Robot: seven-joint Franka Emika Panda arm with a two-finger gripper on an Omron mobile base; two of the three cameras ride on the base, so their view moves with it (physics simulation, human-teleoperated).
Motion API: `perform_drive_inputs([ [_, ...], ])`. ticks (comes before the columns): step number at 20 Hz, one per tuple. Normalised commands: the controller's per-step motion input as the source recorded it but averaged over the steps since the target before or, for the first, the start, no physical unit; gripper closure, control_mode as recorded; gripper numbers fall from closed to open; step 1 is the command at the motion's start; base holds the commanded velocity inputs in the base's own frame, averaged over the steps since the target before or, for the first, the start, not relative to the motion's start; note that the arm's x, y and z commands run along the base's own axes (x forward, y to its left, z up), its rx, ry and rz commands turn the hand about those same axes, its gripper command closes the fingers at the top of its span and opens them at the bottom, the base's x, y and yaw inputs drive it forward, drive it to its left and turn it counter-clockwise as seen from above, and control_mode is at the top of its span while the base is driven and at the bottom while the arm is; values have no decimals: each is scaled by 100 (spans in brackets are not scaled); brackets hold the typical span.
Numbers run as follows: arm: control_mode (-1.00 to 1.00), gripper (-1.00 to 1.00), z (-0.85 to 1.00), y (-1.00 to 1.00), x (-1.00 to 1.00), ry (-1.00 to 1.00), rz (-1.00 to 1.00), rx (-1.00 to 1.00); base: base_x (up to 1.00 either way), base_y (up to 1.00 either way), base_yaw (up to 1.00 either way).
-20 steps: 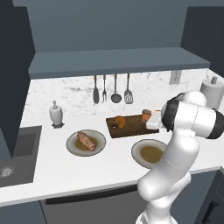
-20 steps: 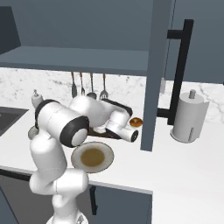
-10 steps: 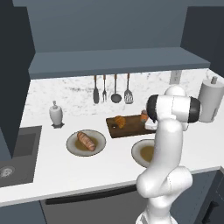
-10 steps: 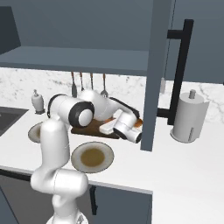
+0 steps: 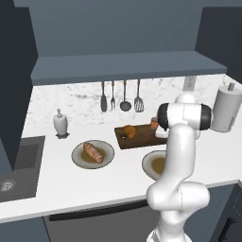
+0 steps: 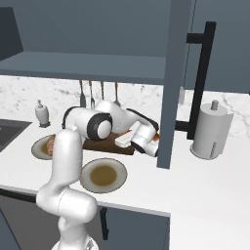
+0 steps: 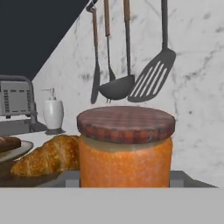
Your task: From the different types of pastries on the counter, select a croissant and place it on the cutting board. Then retrieve a jar of jam from the cabinet and place it alongside the croissant on the cutting board.
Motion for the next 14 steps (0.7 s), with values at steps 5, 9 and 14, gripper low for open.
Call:
perform_drive_inputs([
  [5,-100,100,-2,0,35,0,0,0,0,0,0],
  [9,-100,-100,-12,0,0,-1,0,0,0,0,0],
  [14,-100,-100,-1,-10,-8,0,0,0,0,0,0],
])
